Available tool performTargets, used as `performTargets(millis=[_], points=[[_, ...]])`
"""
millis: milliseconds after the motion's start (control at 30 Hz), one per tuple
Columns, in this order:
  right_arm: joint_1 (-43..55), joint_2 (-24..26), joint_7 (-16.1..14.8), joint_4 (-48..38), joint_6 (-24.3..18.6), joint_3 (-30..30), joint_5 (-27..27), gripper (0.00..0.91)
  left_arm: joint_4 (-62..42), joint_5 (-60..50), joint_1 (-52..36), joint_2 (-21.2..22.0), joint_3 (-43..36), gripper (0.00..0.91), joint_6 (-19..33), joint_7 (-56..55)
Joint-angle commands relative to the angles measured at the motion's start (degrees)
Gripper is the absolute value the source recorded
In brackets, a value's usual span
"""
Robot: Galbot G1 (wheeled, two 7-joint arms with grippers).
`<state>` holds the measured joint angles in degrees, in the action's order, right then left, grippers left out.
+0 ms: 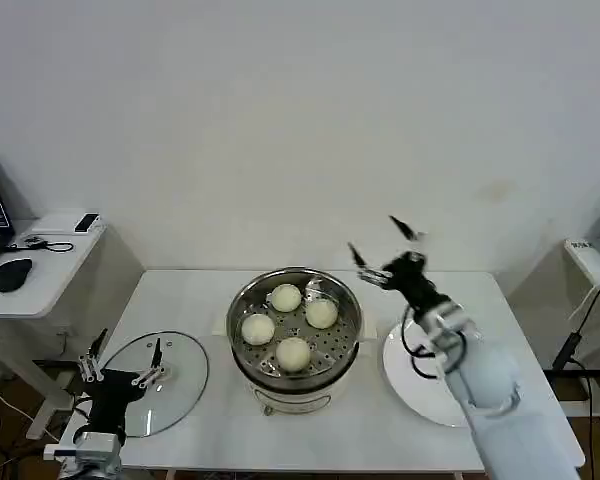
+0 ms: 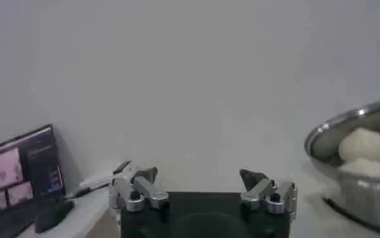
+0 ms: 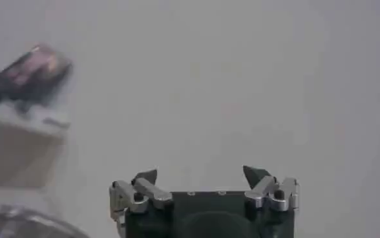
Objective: Take steamed baozi put them in steamer then cover it.
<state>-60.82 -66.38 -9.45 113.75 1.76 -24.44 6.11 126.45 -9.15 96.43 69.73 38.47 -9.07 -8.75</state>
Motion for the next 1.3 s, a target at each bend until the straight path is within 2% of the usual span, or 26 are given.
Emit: performTargets(millis=[33, 167, 200, 300, 400, 500, 667, 967, 1300], points=[[-22.3, -15.3, -1.6, 4.9, -7.1, -22.2, 0.4, 0.907, -8.7, -32.5, 1.4, -5.2, 0.9, 0.907, 5.0, -1.2], [-24.6, -15.7, -0.7, 7.0, -6.7, -23.9, 0.6, 0.907, -13.0, -45.0, 3.7, -5.6, 2.1, 0.907, 7.7, -4.0], [-25.4, -15.9, -0.1, 7.8, -5.5, -24.1, 1.0, 0.907, -14.2, -47.6, 4.1, -5.9, 2.1, 0.907, 8.3, -4.5], [-26.8, -16.5, 1.6, 9.6, -3.1, -24.2, 3.4, 0.907, -17.3, -53.7, 3.9, -6.4, 1.9, 0.907, 8.9, -5.0], [-28.0, -16.8, 1.7, 10.9, -2.9, -24.2, 3.2, 0.907, -20.5, -56.9, 2.9, -7.2, 1.1, 0.907, 9.2, -5.3], [-28.9, -16.4, 1.8, 11.1, -2.9, -24.2, 3.2, 0.907, -24.1, -58.4, 0.8, -8.3, -0.1, 0.907, 9.3, -5.3], [-29.9, -15.9, 2.2, 11.8, -0.7, -23.5, 6.8, 0.907, -30.4, -58.7, -4.1, -10.1, -1.9, 0.907, 9.4, -4.1], [-29.7, -16.0, 2.1, 11.5, -0.6, -23.1, 5.8, 0.907, -36.5, -59.0, -10.2, -12.3, -3.6, 0.907, 9.3, -2.8], [-30.9, -17.0, 2.1, 11.3, -1.2, -22.9, 4.8, 0.907, -37.7, -58.9, -14.0, -13.0, -5.6, 0.907, 9.3, -1.9]])
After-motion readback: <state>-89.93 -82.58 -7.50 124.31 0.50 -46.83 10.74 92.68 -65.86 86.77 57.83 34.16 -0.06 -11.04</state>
